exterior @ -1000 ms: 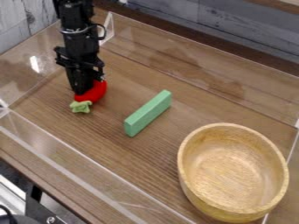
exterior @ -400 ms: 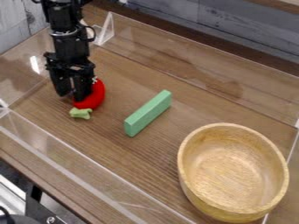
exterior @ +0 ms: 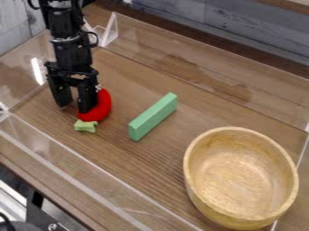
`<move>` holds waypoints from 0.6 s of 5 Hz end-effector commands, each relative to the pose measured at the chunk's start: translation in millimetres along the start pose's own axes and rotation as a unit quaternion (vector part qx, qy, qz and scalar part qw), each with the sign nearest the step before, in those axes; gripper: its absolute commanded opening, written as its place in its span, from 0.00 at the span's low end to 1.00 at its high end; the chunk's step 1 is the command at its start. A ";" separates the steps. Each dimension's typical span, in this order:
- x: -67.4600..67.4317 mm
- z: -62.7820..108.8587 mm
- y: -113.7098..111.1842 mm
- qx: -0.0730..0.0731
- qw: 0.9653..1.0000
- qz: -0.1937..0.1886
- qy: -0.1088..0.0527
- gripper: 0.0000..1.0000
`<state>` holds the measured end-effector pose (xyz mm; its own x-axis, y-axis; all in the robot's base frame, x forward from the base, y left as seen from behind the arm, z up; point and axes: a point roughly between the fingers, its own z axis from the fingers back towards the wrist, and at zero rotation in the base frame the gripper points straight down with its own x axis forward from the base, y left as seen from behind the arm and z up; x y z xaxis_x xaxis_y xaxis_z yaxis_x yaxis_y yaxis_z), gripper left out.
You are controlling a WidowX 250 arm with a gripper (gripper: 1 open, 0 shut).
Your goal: Move the red object to the left side of the table
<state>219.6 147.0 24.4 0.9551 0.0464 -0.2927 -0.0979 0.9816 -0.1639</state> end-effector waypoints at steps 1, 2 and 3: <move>2.0 1.2 -5.3 0.006 1.000 -0.006 -0.006 1.00; 4.1 -1.9 -9.3 0.005 1.000 -0.009 -0.005 1.00; 6.0 -4.4 -13.1 0.004 1.000 -0.011 -0.004 1.00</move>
<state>226.4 136.7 20.0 0.9600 0.0369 -0.2774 -0.0846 0.9832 -0.1618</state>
